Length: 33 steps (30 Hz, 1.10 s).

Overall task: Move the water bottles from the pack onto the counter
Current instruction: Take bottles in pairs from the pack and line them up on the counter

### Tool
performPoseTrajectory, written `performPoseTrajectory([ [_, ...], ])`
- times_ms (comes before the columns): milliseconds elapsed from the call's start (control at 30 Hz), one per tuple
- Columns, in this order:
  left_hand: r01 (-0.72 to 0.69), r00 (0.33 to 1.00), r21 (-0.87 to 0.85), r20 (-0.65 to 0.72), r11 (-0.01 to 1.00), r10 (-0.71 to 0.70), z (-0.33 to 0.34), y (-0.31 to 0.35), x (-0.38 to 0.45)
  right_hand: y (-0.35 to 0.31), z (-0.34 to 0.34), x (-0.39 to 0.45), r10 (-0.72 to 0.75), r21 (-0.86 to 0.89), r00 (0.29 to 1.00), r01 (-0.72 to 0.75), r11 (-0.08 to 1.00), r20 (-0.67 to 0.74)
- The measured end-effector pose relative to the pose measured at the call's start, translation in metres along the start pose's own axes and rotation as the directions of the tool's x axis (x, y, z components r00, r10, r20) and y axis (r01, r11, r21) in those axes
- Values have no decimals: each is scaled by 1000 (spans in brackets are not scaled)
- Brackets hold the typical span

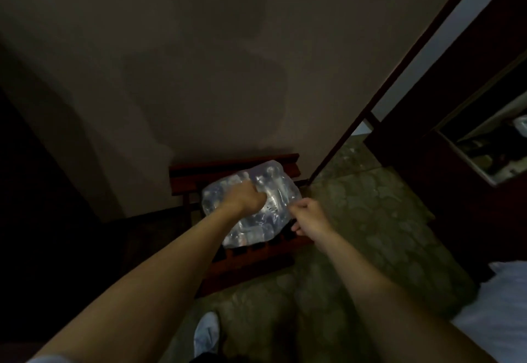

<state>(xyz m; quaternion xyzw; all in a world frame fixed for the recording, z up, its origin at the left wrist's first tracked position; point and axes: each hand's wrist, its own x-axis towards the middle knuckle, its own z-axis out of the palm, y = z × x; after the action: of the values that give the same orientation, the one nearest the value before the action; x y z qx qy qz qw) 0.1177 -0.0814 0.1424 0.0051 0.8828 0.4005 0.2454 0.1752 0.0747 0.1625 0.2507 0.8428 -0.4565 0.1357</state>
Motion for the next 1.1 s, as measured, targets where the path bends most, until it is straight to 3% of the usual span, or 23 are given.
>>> performPoseTrajectory([
  [167,107,988,43,105,993,-111,22,-4,66,13,0,56,95,-5,987,-96,995,129],
  [367,127,968,104,205,986,-147,52,-7,117,33,0,125,198,-25,966,-196,980,164],
  [667,158,871,167,440,973,-217,93,-28,183,67,27,225,179,-295,912,-68,953,368],
  [867,316,839,176,408,932,-361,138,-42,206,82,51,276,248,-341,777,-45,939,579],
  [1100,510,769,440,153,739,-621,166,-58,217,95,78,303,264,-381,696,15,925,668],
])
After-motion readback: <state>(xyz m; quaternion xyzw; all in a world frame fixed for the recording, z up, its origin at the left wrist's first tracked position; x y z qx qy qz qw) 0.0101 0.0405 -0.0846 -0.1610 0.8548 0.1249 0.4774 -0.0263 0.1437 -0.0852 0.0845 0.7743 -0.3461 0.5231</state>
